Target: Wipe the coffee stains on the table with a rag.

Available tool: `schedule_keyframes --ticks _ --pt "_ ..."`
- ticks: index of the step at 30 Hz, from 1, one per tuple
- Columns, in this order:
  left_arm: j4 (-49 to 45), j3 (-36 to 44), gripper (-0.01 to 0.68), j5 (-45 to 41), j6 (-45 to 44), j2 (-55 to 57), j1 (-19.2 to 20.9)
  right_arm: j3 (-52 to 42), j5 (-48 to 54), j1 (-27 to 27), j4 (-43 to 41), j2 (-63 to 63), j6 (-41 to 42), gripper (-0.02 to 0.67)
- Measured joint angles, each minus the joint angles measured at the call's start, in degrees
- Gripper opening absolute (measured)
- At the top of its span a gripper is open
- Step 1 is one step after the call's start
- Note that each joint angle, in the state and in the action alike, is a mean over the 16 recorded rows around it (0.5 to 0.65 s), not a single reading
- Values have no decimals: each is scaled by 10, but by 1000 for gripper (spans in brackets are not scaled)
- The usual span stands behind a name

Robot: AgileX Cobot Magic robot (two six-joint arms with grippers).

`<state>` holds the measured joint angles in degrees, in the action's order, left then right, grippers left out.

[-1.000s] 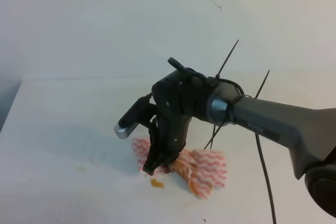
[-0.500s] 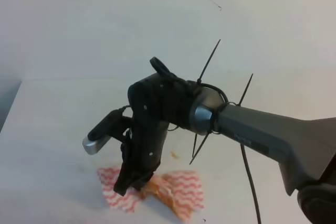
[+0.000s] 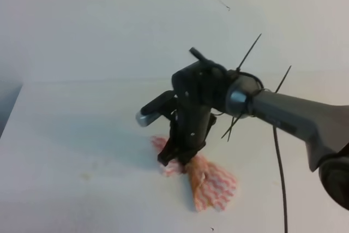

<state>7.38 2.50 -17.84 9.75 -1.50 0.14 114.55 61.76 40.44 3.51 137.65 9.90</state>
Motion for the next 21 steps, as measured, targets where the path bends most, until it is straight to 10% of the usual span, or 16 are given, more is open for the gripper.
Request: schedule_keyframes --ticks 21 --pt "0 0 1 0 0 0 0 -42 26 -189 48 -126 44 23"
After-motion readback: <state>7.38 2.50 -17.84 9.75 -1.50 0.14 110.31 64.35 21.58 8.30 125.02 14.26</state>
